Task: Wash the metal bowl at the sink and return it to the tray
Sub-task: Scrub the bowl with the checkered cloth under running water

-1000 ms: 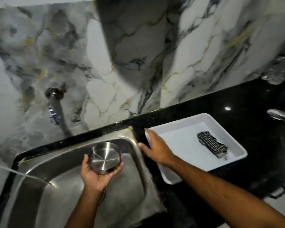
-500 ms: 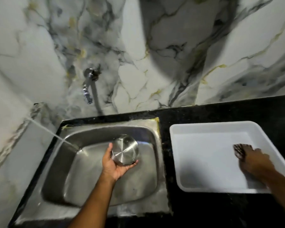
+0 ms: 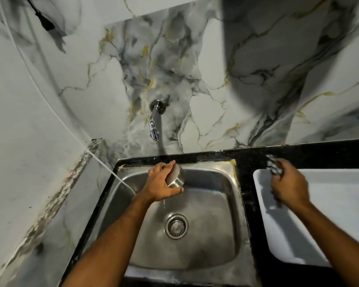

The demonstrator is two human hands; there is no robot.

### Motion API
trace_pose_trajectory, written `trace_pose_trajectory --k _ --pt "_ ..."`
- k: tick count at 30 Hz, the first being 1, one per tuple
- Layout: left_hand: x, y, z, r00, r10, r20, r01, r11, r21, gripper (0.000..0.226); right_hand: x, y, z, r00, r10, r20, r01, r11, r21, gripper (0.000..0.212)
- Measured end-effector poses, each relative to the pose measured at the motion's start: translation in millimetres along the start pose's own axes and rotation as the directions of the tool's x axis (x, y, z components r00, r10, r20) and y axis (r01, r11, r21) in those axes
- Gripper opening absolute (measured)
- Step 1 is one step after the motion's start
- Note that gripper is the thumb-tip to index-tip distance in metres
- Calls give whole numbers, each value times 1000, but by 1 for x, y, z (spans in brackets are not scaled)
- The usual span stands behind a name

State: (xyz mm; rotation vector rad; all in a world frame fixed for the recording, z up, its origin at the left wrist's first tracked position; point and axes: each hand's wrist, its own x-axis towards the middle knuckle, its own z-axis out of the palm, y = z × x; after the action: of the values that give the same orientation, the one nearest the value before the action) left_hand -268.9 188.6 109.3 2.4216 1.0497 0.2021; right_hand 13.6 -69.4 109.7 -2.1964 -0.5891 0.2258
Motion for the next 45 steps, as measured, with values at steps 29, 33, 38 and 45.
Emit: trace_pose_trajectory --k 29,33,38,45 --pt "-10 -6 -38 974 97 206 227 -352 -908 65 -69 -253 133 315 -475 822 921 -56 -385 92" --pt "-12 4 -43 986 69 150 163 -268 -950 79 -78 -264 123 462 -398 793 881 307 -360 75" --pt "-14 -1 -56 991 135 21 44 -166 -985 55 -77 -269 100 461 -219 860 444 896 -10 56" --pt "-10 23 -69 995 98 -2 12 -145 -989 57 -91 -287 129 805 -116 582 -211 861 462 25"
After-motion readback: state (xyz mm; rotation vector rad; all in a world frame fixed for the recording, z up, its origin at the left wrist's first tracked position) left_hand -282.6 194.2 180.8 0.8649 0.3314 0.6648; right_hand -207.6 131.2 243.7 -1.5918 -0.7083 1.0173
